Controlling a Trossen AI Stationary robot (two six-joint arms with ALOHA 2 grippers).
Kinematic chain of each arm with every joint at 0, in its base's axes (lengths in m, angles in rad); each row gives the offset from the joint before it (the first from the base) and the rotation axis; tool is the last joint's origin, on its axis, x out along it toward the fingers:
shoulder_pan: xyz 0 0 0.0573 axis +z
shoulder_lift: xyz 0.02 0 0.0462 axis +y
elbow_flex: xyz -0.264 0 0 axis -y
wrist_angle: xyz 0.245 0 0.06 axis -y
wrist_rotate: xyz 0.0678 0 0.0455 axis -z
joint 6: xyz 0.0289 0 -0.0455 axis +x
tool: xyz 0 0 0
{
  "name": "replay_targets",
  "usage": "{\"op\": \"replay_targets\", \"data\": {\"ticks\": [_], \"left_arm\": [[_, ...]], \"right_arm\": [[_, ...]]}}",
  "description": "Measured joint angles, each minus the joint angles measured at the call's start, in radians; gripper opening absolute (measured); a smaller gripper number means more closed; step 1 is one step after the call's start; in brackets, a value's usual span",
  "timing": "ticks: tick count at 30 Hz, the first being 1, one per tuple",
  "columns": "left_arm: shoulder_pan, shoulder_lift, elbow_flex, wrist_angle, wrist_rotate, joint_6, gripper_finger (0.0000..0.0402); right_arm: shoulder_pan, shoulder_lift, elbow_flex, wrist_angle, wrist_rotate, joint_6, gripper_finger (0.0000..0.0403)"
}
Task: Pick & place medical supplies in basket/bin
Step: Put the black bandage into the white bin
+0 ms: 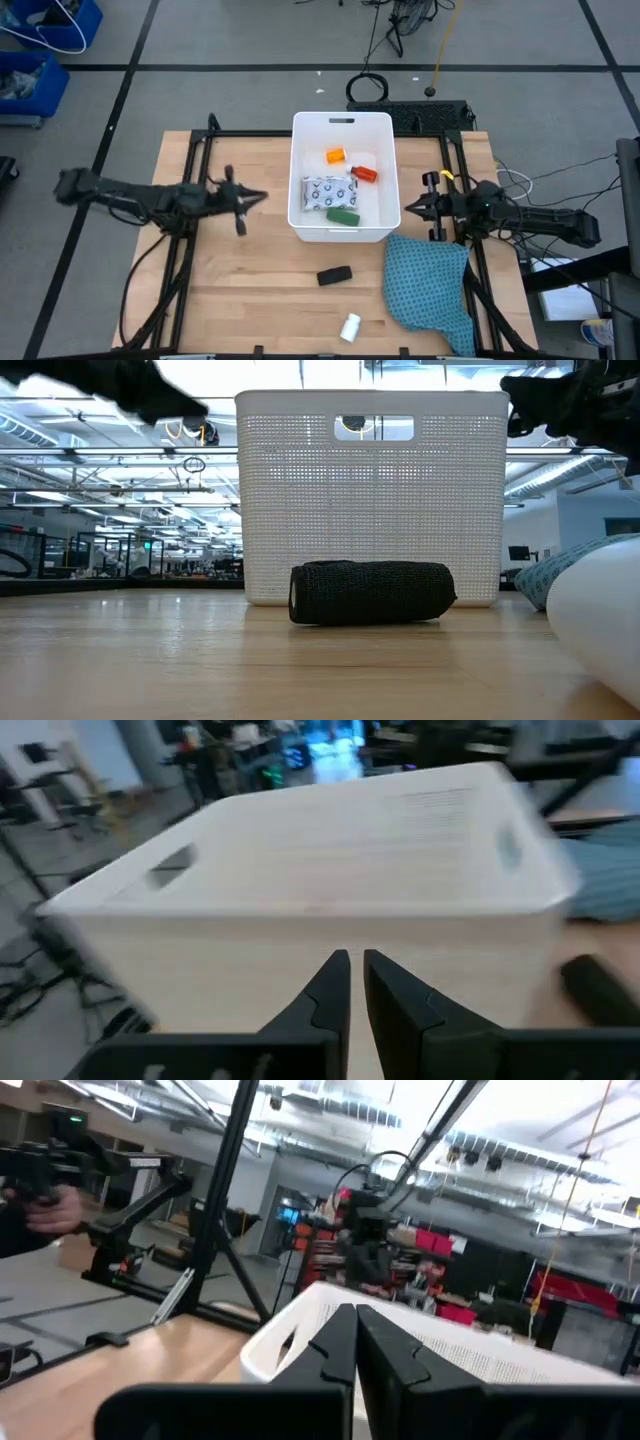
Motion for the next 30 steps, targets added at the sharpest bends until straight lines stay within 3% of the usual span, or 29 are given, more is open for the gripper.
{"op": "replay_targets", "data": {"ticks": [8,17,20,24,30], "left_arm": [[-0.333,0.523,0.335,-0.009,-0.135,-0.055,0.0035],[-0.425,0.943,0.629,-0.083,-0.217,-0.194,0.0048],[-0.425,1.036,0.705,-0.171,-0.205,-0.26,0.0084],[-0.424,1.126,0.785,-0.254,-0.179,-0.326,0.0162],[-0.385,1.148,0.8,-0.258,-0.026,-0.404,0.029]], "right_arm": [[0.0,0.0,-0.001,0.067,0.0,0.013,0.0],[0.0,0.0,-0.002,0.087,0.0,0.045,0.0],[0.0,0.0,-0.002,0.083,0.0,0.09,0.0],[0.0,0.0,-0.002,0.083,-0.023,0.116,0.0],[0.0,0.0,-0.002,0.093,-0.051,0.106,0.0]]}}
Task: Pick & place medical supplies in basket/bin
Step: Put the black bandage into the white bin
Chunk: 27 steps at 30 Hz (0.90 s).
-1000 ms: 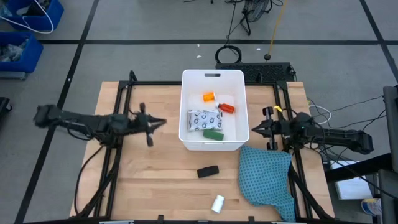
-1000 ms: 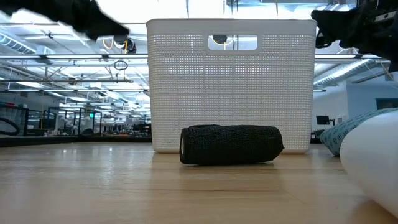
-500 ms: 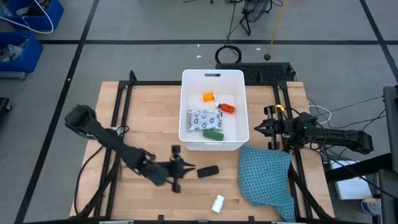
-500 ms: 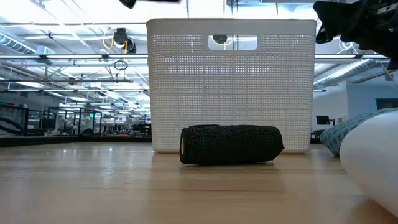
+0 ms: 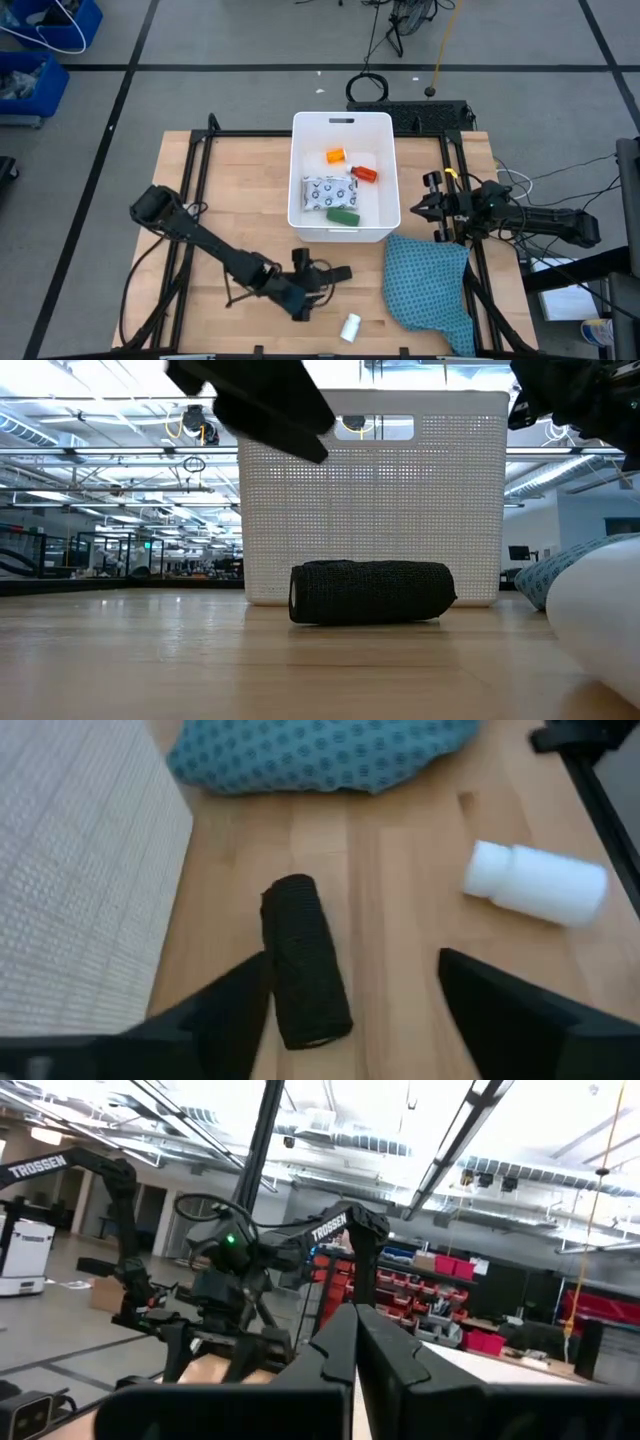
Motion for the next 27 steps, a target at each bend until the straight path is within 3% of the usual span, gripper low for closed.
{"op": "replay_targets", "data": {"ticks": [4,7,17,27], "left_arm": [[0.04,0.0,-0.004,0.002,0.038,-0.033,0.0357],[0.059,0.011,-0.004,0.01,0.049,-0.049,0.0385],[0.085,0.141,-0.006,0.085,0.104,-0.06,0.0392],[0.163,0.149,-0.006,0.101,0.243,-0.058,0.0392]], "right_arm": [[0.0,0.001,0.0,0.005,0.0,-0.018,0.0],[0.0,0.001,0.0,0.005,0.0,-0.027,0.0],[0.0,0.003,-0.001,-0.01,0.0,-0.042,0.0],[0.0,0.004,-0.001,-0.014,0.001,-0.04,0.0]]}}
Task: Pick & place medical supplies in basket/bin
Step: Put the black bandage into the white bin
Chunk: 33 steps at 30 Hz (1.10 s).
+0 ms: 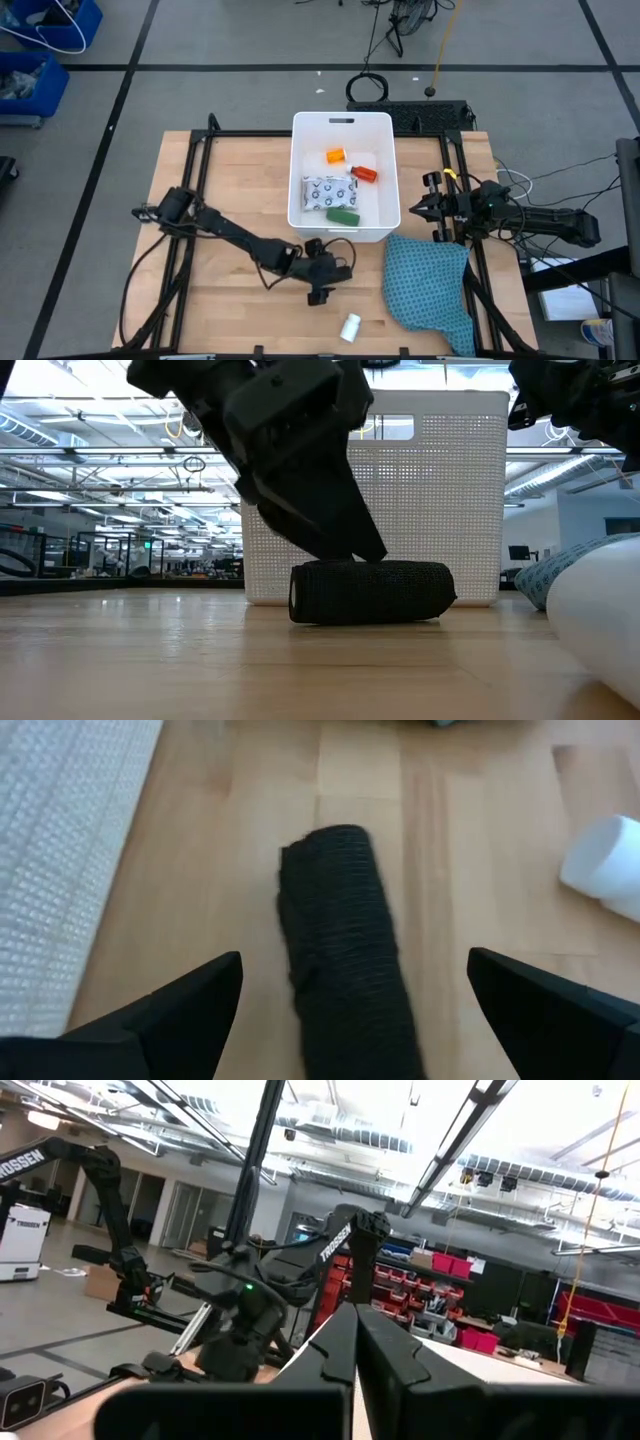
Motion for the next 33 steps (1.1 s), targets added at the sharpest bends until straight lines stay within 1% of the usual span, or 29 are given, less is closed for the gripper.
{"op": "replay_targets", "data": {"ticks": [5,7,9,16,18,21,25,29,31,33], "left_arm": [[0.017,0.033,-0.001,-0.026,0.041,-0.025,0.0392],[0.022,0.057,0.0,0.005,0.073,-0.031,0.0392],[0.023,0.071,0.001,0.015,0.082,-0.042,0.0392],[0.025,0.07,0.001,0.024,0.098,-0.044,0.0391],[0.025,0.069,0.001,0.021,0.112,-0.042,0.038],[0.026,0.069,0.001,0.022,0.142,-0.039,0.0332],[0.025,0.069,0.001,0.022,0.155,-0.037,0.023],[0.022,0.056,-0.001,0.025,0.193,0.021,0.0134],[0.019,0.049,-0.001,0.038,0.207,0.049,0.01],[0.014,0.023,-0.003,0.018,0.217,0.085,0.0085]], "right_arm": [[0.0,0.0,0.0,-0.003,0.0,0.001,0.0],[0.0,0.0,0.0,-0.005,0.0,0.001,0.0],[0.0,0.0,0.0,-0.004,0.001,0.0,0.0],[0.0,0.002,0.0,-0.004,0.001,-0.001,0.0],[0.0,0.002,0.0,-0.004,0.001,-0.002,0.0],[0.0,0.002,0.0,-0.004,0.001,-0.002,0.0],[0.0,0.002,0.0,-0.004,0.001,-0.002,0.0],[0.0,0.002,0.0,-0.004,0.001,-0.002,0.0],[0.0,0.002,0.0,-0.004,0.001,-0.002,0.0],[0.0,0.002,0.0,-0.008,0.001,-0.002,0.0]]}}
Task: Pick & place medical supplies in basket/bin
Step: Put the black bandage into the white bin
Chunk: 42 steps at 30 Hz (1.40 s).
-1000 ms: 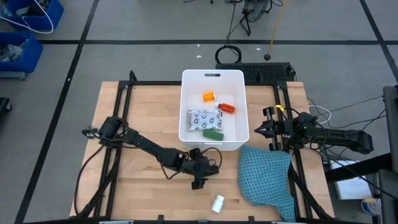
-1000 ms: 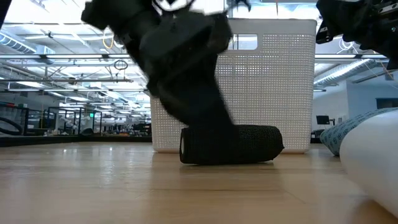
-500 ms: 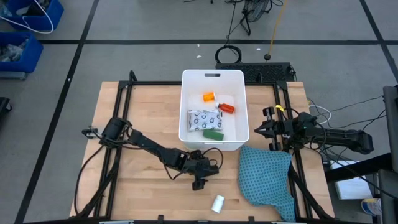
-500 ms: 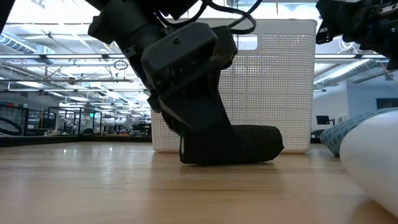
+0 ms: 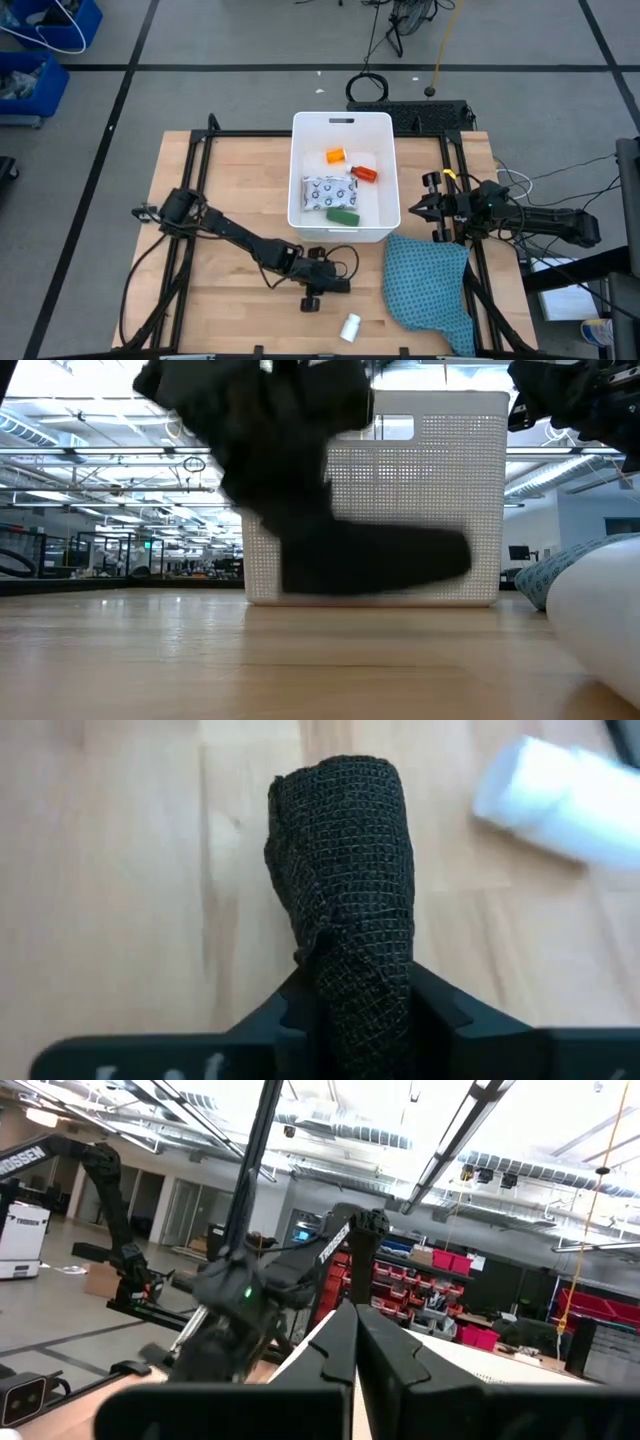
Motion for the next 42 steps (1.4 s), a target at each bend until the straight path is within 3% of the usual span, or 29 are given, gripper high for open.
{"op": "replay_targets", "data": {"ticks": [5,11,17,20,23,34,42], "left_arm": [[-0.024,-0.12,0.002,-0.024,-0.059,0.09,0.0095],[-0.094,-0.375,0.002,-0.201,-0.324,0.218,0.0109],[-0.16,-0.641,-0.005,-0.351,-0.491,0.359,0.0103],[-0.164,-0.784,-0.07,-0.367,-0.601,0.404,0.0105],[-0.139,-0.938,-0.209,-0.312,-0.684,0.439,0.0107],[0.139,-1.507,-0.881,0.138,-0.635,0.548,0.0108],[0.316,-1.662,-1.128,0.365,-0.402,0.489,0.0108]], "right_arm": [[0.0,0.006,0.0,0.001,0.0,-0.002,0.0],[0.0,0.013,0.0,-0.003,0.0,-0.006,0.0],[0.0,0.014,0.0,0.008,0.0,-0.001,0.0],[0.0,0.014,0.0,0.008,0.0,0.0,0.0],[0.0,0.014,0.0,0.009,0.0,0.0,0.0],[0.0,0.014,0.0,-0.028,0.0,-0.001,0.0],[0.0,0.013,0.0,0.044,0.0,-0.172,0.0]]}}
